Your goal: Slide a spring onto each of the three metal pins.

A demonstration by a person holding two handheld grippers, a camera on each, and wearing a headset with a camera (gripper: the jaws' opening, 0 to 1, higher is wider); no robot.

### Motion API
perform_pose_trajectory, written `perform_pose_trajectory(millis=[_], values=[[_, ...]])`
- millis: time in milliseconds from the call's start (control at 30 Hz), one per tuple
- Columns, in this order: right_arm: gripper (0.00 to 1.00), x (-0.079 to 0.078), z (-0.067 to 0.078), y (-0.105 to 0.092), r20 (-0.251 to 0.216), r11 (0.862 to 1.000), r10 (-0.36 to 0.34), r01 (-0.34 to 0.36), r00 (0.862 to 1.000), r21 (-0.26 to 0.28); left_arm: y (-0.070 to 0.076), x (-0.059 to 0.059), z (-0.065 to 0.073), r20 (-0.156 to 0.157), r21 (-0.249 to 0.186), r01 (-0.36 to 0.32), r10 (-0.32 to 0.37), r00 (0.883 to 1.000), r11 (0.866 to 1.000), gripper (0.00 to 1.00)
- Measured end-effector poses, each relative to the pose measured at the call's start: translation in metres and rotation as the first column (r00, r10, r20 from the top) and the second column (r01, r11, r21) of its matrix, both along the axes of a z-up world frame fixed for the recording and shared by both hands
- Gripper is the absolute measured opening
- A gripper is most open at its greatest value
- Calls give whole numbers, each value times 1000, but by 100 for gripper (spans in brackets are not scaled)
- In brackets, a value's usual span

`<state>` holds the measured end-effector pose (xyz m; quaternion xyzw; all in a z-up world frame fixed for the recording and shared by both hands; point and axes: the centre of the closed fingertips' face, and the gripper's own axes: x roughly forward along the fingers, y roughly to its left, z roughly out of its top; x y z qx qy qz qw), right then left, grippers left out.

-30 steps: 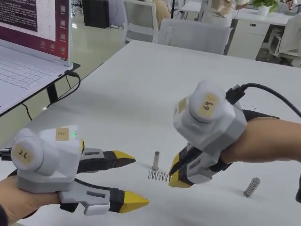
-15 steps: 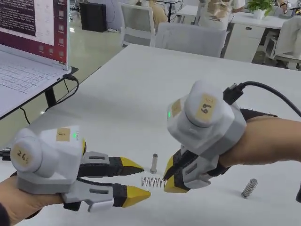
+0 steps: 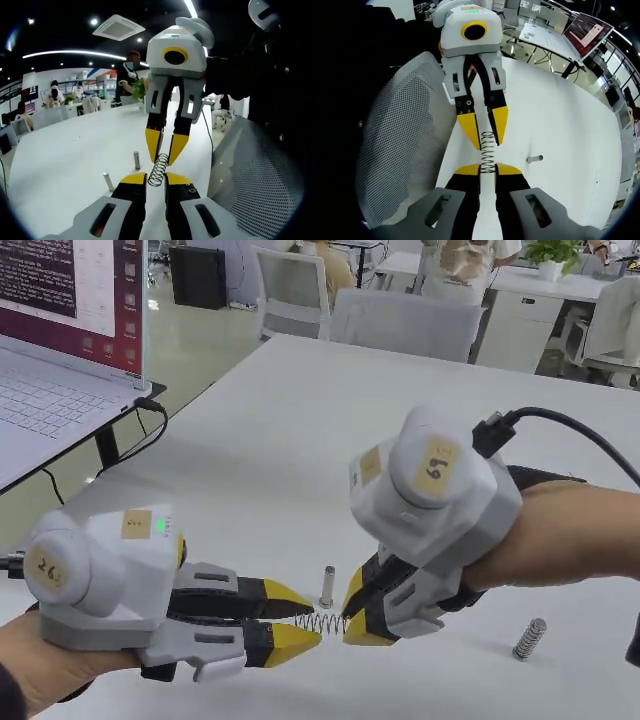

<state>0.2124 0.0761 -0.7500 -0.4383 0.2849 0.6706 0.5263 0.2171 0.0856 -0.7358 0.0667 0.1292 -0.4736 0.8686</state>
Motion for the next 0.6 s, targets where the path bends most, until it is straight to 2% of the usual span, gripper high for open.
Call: perform_pose_trajectory(millis=[400,600], values=[[8,-2,-1,-1,1,1000,16,-16,1000,-6,-2,-3,-3,0,16,17,-17,1000,1000,4],[8,-3,-1,-3,-10,1000,21,-21,1000,-5,-3,-4,-3,-4,10,31,-31,1000,999,4]])
